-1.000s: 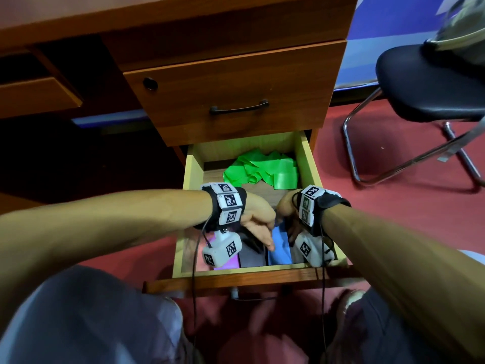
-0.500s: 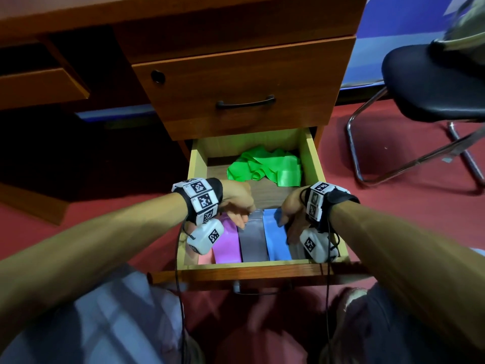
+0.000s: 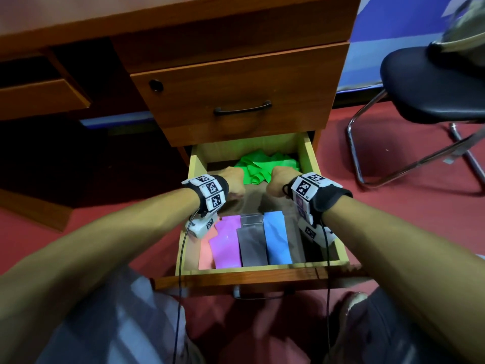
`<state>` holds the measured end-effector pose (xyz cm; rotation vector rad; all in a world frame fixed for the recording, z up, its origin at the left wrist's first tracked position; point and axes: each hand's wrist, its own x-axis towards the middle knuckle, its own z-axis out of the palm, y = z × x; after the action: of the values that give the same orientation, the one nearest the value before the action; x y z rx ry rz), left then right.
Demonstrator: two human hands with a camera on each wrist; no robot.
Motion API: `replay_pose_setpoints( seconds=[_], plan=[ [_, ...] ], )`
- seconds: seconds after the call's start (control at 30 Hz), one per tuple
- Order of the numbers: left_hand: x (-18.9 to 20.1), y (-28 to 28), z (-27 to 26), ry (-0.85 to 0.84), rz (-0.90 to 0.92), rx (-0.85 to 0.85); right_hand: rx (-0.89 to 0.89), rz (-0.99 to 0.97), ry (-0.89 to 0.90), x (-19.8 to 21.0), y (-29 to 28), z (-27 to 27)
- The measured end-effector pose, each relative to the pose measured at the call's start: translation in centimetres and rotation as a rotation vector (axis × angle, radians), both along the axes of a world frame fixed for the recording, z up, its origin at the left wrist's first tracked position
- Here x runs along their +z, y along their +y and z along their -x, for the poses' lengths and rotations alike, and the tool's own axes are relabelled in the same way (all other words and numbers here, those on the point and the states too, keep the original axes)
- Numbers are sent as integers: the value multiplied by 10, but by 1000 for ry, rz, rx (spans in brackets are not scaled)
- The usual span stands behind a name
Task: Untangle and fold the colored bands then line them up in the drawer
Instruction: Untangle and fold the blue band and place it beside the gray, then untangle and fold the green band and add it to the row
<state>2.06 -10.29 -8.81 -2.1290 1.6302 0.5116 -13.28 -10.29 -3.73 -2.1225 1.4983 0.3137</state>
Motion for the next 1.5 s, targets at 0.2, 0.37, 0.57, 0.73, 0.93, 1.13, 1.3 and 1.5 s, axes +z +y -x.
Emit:
replay_pose_setpoints(
  seconds=[0.2,0.37,0.57,0.73,0.93,1.13,1.3,1.5],
  plan=[
    [-17,-30,-12,-38,89,-46,149,-10,-23,10,1,-1],
    [-31,-39,-16,-1,147,149,154,-2,-94,11,-5,-4],
    [-8,-19,-17,184,230,195,123,30,-116,18,-8,-2],
    [47,23,0,307,328,136,123,49,-170,21,-11,2],
    [106,67,15,438,734,19,170,57,-626,18,-11,-3],
    [119,70,3,520,962,47,103,-3,-919,33,-8,-10],
    [123,73,-10,736,962,15,178,-46,-923,45,-3,-13],
    [129,77,-21,885,1038,37,159,5,-864,57,2,-15]
  ],
)
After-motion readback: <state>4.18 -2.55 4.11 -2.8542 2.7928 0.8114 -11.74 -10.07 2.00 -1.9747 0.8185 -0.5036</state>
